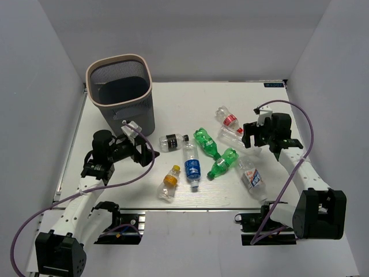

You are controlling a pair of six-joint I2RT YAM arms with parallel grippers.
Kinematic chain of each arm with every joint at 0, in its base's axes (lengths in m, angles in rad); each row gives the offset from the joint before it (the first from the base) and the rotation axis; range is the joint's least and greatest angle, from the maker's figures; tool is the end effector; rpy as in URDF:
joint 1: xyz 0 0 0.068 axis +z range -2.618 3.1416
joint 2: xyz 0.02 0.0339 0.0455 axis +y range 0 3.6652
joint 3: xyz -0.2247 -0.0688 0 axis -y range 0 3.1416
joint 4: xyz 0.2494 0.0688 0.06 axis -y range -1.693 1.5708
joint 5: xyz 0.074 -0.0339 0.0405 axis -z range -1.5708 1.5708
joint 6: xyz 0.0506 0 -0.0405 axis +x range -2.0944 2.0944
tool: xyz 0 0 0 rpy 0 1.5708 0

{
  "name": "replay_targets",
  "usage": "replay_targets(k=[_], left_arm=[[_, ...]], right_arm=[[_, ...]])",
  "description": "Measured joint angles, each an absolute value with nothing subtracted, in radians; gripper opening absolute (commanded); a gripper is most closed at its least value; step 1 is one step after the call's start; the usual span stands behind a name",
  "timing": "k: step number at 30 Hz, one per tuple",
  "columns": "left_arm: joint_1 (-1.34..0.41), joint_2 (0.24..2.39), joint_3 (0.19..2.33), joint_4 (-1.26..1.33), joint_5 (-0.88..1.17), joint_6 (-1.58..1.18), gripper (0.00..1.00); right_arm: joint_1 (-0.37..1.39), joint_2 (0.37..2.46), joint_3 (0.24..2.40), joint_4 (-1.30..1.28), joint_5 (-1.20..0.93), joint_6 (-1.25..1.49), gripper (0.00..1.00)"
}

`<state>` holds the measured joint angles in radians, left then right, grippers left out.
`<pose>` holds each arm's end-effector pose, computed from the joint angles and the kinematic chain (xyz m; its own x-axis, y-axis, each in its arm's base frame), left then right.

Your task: Put the plastic bottles in the bin

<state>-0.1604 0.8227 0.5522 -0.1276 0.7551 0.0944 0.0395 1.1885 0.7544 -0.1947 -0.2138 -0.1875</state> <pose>0.2173 -0.0703 0.2264 -0.3112 0.1199 -0.9427 0.7727 0.6094 -0.1776 0.2869 0.0221 0.1989 -0.5383 -0.2036 -0.8178 -0.3159 0.9484 -0.0281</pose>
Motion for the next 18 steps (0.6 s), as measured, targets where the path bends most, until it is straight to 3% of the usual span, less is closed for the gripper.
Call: replay_targets(k=[12,13,14,15,16,18], left_arm=[[-0.153,0.842,0.580,-0.089,0.653,-0.115,0.99],[-0.154,0.845,0.580,-0.088,0.655,-0.126,0.99],[-0.159,0.850,0.580,-0.086,0.661,-0.133,0.99],[-0.167,0.857,0.580,-0.086,0.667,-0.135,0.99],[-0.178,0.868,0.581,-0.093,0.669,-0.131,0.99],[-0.211,0.908,0.601,-0.144,0.661,-0.106,0.97]], right_arm=[[0.023,1.202,0.850,-0.376,-0.213,-0.357,0.90],[0.020,1.205,0.860,-0.390,-0.226,-0.369,0.64],[0.020,1.207,0.866,-0.403,-0.244,-0.390,0.30],[0.019,1.209,0.874,-0.421,-0.270,-0.401,0.06],[0.019,1.210,0.879,-0.433,-0.294,-0.411,0.00],[0.019,1.211,0.882,-0.456,-0.349,-0.417,0.00]])
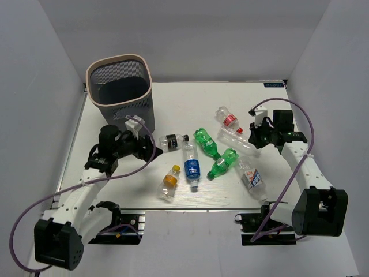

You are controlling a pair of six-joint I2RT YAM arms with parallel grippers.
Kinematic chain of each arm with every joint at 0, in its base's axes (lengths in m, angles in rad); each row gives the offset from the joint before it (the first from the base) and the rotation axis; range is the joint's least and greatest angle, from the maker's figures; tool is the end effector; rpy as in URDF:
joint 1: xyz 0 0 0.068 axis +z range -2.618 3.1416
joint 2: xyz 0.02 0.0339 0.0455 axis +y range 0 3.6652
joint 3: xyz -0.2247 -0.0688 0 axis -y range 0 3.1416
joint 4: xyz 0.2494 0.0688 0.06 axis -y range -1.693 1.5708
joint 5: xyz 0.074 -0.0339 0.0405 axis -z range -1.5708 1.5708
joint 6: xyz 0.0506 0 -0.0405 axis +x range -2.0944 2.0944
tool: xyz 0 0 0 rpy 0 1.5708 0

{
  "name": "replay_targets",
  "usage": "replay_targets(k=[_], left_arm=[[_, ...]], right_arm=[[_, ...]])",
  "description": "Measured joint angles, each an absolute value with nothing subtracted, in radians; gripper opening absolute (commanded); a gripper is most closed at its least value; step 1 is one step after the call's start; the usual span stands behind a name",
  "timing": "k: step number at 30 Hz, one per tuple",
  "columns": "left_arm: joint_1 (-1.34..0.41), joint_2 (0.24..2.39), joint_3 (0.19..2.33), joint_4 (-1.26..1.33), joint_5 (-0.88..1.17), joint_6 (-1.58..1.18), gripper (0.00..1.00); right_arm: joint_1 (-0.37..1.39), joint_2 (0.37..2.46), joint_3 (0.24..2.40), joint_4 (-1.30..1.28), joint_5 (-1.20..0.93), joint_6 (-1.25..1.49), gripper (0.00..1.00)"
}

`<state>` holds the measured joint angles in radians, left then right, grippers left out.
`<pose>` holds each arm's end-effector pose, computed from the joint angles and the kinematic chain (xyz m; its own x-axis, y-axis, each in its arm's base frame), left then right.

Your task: Put the plastic bottles in the bin

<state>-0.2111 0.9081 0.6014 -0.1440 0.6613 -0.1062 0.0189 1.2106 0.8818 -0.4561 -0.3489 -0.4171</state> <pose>0.2283 -0.0807 0.2229 -0.4984 0.0212 -0.8667 0.6568 0.6618 -0.3614 0.2818 0.0226 0.2141 -0.5409 -0.3910 -0.7447 -0.5236 0.8494 -0.0657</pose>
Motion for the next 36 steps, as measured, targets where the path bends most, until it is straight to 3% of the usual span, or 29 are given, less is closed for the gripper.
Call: replay_targets(k=[1,2,5,12,14,18,21,28,30,34,36], left_arm=[[-0.227,0.933,0.619,-0.178,0.650,-0.089,0.95],[-0.250,0.960,0.644,-0.221,0.633,-0.072,0.92],[-0.317,1.071,0.758,-0.344,0.588,-0.026,0.83],[-0.503,1.403,1.012,-0.576,0.400,-0.018,0.82],[-0.548,1.434,1.032,-0.644,0.332,-0.047,0.88],[-0.635,1.446,1.040,-0.723,0.228,-0.139,0.90],[-0.700,1.443,1.015,-0.723,0.170,-0.217,0.96],[-0.881,1.525,0.986,-0.702,0.016,-0.393,0.95],[-0.918,1.575,0.981,-0.699,-0.039,-0.443,0.89],[-0.951,1.633,0.958,-0.702,-0.119,-0.513,0.47],[-0.958,1.620,0.959,-0.702,-0.150,-0.537,0.36]], right_arm=[[0.020,1.211,0.882,-0.467,-0.368,-0.419,0.19],[0.021,1.211,0.882,-0.478,-0.390,-0.420,0.57],[0.021,1.214,0.883,-0.515,-0.447,-0.435,0.78],[0.036,1.303,0.975,-0.602,-0.478,-0.433,0.77],[0.044,1.304,0.995,-0.605,-0.479,-0.417,0.76],[0.067,1.304,1.021,-0.604,-0.489,-0.370,0.75],[0.094,1.309,1.025,-0.603,-0.498,-0.338,0.75],[0.144,1.348,1.025,-0.595,-0.497,-0.281,0.76],[0.153,1.351,1.027,-0.591,-0.497,-0.268,0.76],[0.174,1.372,1.065,-0.583,-0.498,-0.249,0.76],[0.187,1.384,1.085,-0.576,-0.500,-0.242,0.76]])
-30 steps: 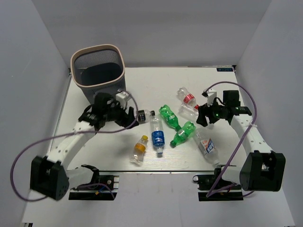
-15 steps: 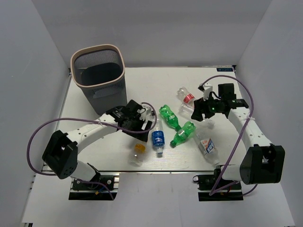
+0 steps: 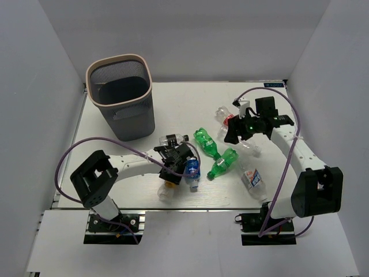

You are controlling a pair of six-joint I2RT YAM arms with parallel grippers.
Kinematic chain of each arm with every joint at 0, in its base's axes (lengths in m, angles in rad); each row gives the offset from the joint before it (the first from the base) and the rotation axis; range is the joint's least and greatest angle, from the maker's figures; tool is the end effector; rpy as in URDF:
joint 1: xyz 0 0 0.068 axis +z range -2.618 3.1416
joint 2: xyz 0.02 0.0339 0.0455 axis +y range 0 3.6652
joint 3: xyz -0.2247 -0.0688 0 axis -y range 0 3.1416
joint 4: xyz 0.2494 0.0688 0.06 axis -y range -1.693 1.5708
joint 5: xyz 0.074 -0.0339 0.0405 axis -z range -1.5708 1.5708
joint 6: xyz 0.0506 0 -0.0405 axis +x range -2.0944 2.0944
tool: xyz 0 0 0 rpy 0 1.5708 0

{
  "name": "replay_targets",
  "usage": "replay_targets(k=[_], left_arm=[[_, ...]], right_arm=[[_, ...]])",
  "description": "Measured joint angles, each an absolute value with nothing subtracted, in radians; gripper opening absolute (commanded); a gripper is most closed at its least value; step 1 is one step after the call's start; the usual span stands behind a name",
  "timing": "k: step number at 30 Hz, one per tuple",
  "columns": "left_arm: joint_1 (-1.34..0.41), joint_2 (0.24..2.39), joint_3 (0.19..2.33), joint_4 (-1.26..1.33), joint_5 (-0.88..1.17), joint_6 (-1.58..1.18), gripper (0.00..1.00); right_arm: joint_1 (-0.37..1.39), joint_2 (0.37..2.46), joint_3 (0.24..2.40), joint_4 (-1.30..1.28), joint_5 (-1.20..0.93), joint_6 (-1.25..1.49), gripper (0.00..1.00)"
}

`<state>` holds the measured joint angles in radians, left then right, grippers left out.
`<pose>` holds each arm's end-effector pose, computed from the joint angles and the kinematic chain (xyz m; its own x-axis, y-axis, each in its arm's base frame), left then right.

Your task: Put the plastic bottles in the bin

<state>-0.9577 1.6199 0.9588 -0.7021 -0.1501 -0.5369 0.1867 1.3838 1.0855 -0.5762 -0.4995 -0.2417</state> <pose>0.1732 -0.2331 0.1108 -0.8884 0.3838 -0.2519 0.3917 0.9199 0.0203 0.3003 0.0814 0.2275 -0.6207 -0.3311 -0.7107 -0.6317 0.7480 0.2033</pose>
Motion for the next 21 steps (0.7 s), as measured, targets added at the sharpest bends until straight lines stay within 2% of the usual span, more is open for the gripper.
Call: replay_targets(k=[1,4,8,12,17,21], left_arm=[[-0.963,1.618,0.958,-0.700,-0.167,-0.544,0.28],[-0.966,1.602,0.961,-0.714,-0.205,-0.559,0.22],[-0.965,1.518,1.044,-0.783,-0.265,-0.546,0.22],[-0.956,1.393,1.303,-0.814,-0.350,-0.483,0.23],[-0.949,1.337,1.628,-0.787,-0.489,-0.373,0.25],[-0.930,1.316,1.692,-0.687,-0.652,-0.270,0.25]], right_arm=[[0.197,1.390,1.095,-0.573,-0.503,-0.237,0.76],[0.239,1.404,1.112,-0.572,-0.522,-0.223,0.76],[0.315,1.446,1.132,-0.573,-0.556,-0.189,0.74],[0.368,1.496,1.132,-0.572,-0.584,-0.126,0.74],[0.383,1.537,1.132,-0.574,-0.602,-0.064,0.74],[0.403,1.545,1.134,-0.569,-0.628,-0.024,0.73]])
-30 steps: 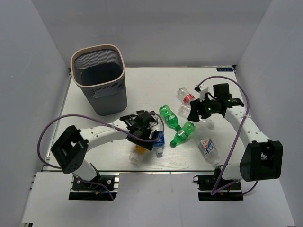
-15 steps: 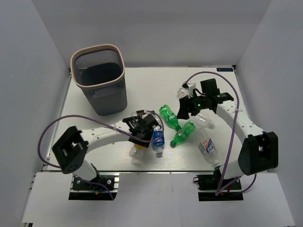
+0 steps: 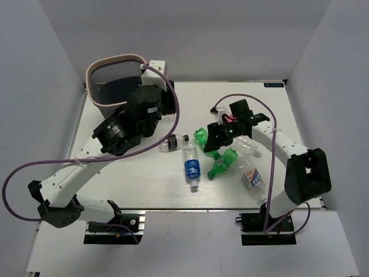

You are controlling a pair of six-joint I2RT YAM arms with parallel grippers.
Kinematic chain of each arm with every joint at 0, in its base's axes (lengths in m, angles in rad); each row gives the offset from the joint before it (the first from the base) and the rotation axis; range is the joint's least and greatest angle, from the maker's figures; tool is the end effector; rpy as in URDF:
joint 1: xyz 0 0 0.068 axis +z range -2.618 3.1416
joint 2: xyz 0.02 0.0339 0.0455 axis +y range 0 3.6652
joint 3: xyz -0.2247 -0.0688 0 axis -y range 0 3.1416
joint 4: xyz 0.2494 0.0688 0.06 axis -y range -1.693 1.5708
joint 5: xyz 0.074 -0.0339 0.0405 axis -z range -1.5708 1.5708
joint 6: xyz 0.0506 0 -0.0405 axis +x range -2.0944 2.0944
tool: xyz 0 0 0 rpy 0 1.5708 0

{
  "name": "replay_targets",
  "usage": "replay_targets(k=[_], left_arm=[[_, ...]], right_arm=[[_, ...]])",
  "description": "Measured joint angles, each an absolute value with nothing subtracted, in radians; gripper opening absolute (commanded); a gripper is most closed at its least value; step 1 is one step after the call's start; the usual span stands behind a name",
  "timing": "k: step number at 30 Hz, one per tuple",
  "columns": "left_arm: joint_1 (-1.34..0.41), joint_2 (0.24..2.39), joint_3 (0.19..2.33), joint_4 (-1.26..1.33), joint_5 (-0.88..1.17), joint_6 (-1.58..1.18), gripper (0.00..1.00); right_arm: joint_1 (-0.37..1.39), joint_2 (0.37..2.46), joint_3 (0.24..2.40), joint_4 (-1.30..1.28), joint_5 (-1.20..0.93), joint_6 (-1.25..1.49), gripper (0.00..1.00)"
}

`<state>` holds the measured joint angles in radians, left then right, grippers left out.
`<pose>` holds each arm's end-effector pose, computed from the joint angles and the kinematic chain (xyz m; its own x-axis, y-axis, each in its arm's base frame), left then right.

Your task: Put the plastic bottles in the bin

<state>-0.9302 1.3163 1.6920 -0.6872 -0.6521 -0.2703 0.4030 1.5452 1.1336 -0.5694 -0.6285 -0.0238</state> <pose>0.1932 -0.2078 0.4433 -0.2545 -0.0137 -0.9670 0.2325 0.9697 -0.0749 0.2926 0.1571 0.1978 -0.7496 -0.3405 -0.5677 -0.6361 0.6079 0.4752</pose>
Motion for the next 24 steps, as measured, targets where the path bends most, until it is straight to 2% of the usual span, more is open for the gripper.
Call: replay_targets(k=[6,9,11,15,19,22,24], left_arm=[[-0.842,1.325,1.607,-0.292,-0.941,0.013,0.27],[-0.773,1.343,1.595,-0.116,-1.025,0.125,0.37],[-0.720,1.357,1.596,-0.033,-1.068,0.173,0.37],[-0.614,1.398,1.615,0.003,-1.116,0.194,0.55],[-0.508,1.481,1.684,-0.098,-1.105,0.117,0.85],[-0.432,1.536,1.705,-0.201,-1.063,0.036,0.96],[-0.392,1.563,1.711,-0.272,-1.030,-0.009,0.99]], right_arm=[[0.463,1.546,1.133,-0.546,-0.667,0.028,0.73],[0.488,1.552,1.133,-0.536,-0.669,0.048,0.75],[0.503,1.563,1.133,-0.524,-0.665,0.063,0.78],[0.534,1.586,1.132,-0.509,-0.625,0.099,0.82],[0.565,1.604,1.131,-0.485,-0.564,0.131,0.86],[0.582,1.633,1.131,-0.461,-0.529,0.159,0.87],[0.596,1.658,1.132,-0.448,-0.500,0.175,0.89]])
